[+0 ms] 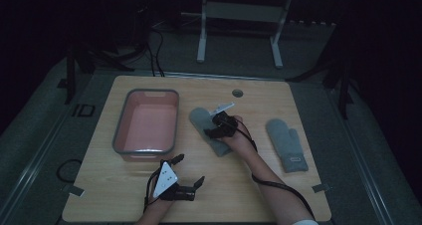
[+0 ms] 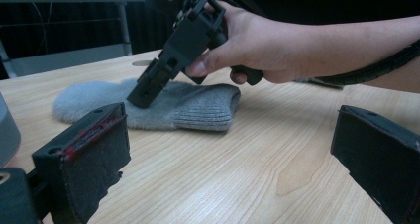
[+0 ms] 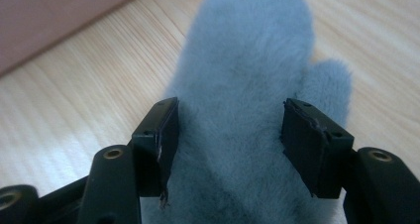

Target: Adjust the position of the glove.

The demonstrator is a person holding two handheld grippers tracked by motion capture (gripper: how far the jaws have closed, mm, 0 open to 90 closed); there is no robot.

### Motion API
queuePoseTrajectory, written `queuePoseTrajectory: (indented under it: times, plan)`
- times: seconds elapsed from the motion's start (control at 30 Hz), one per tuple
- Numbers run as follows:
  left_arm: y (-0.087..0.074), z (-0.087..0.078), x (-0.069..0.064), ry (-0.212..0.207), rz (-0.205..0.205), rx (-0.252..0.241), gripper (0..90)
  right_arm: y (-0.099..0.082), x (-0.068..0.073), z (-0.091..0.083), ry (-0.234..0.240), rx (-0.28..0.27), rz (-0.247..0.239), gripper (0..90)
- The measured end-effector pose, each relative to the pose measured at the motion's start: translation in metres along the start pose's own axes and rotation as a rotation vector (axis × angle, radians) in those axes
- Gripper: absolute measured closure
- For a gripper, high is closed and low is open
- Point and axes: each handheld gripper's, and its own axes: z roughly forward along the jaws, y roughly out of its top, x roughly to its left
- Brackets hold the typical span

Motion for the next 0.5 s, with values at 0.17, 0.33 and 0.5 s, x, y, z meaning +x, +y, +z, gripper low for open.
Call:
queuePoseTrajectory:
  times: [0.17,0.33,0.5]
  plan:
    - [0.000,0.000,0.000,0.001,0.001,-0.001,2.1,0.002,0.002,0.005,-0.032,0.050,0.014,44.0]
    - [0.000,0.000,-0.001,0.000,0.007,0.000,2.1,0.002,0.010,0.007,-0.065,0.064,-0.011,65.3]
    - [0.000,0.000,0.000,-0.001,0.000,0.001,2.0,0.006,0.015,0.000,-0.096,0.070,0.053,82.6]
